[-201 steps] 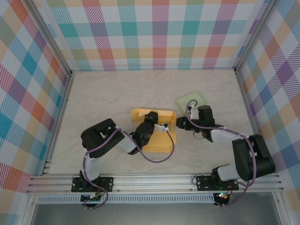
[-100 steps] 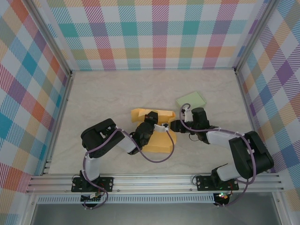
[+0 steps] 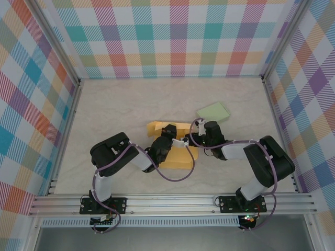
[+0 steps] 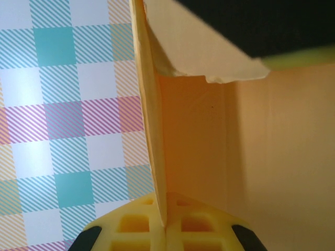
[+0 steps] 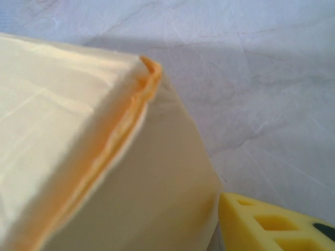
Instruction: Fold the paper box
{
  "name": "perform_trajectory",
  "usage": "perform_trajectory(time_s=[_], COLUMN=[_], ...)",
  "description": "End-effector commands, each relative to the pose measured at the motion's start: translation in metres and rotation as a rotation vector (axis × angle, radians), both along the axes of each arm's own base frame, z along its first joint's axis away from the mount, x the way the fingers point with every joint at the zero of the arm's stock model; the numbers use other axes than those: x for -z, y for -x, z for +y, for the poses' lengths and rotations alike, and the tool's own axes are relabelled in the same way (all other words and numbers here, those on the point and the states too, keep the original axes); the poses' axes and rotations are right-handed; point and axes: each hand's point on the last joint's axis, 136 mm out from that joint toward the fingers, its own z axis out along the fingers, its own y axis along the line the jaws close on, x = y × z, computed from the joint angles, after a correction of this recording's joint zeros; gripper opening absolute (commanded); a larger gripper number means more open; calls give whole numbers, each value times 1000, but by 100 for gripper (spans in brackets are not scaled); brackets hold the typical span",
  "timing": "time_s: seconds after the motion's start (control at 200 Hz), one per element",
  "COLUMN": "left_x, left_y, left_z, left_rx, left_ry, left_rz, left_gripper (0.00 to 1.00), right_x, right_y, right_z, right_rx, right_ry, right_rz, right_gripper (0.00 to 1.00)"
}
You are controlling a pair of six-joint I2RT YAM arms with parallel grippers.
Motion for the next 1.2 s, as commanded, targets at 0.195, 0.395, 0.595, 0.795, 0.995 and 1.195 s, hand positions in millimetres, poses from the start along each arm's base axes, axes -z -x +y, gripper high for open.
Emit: perform_trajectory(time_s=[0.195,0.395,0.595,0.795,0.995,1.195], left_x=[5,-17,-70,-113,-139,-125], left_y=[15,22,34,61,80,77], left_z=[-7,-9,6,43,99,183], left_rx=[46,54,20,-14,-135,-494], left_ry=[8,151,512,957,1405,1913], left_rz=[54,101,152,306,421,460], left_gripper=[0,37,84,100,100,100], right_x=[-18,-8,-9,-19,-32,-39], right_y=[-38,-39,-38,-35,-32,-27], right_z=[-1,1,-3,-10,-19,-28], right_rx=[127,148,168,202,244,278], right_ry=[84,153,192,212,203,192], right_rz=[-212,-227,-241,-266,-283,-283], right_gripper=[34,13,12,5,0,0])
